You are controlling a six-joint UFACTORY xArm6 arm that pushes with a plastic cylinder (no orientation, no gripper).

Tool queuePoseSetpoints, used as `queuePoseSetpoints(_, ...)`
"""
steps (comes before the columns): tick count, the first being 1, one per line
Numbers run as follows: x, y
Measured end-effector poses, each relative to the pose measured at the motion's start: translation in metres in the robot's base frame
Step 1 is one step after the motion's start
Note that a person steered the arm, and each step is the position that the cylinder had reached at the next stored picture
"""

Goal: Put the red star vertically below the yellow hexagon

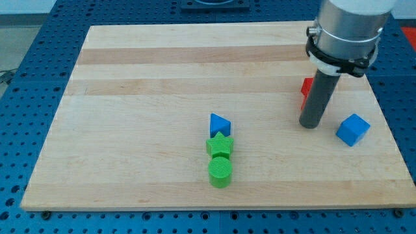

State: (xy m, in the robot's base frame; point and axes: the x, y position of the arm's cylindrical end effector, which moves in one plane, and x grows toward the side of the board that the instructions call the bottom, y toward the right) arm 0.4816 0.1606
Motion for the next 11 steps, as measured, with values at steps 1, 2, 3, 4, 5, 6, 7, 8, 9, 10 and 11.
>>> queuePoseSetpoints(1, 0.000, 0.000)
queuePoseSetpoints(2, 0.000, -0.002)
queuePoseSetpoints(3, -0.020, -0.032)
queuePoseSetpoints(4, -0.096, -0.048)
queuePoseSetpoints(5, -0.119, -0.052)
queuePoseSetpoints(6, -0.114, -0.012)
queuePoseSetpoints(7, -0.107, -0.012)
queuePoseSetpoints(8, -0.096, -0.012)
queuePoseSetpoints(9, -0.084, -0.012)
queuePoseSetpoints(10, -0.078, -0.012)
queuePoseSetpoints(11, -0.077, 0.012)
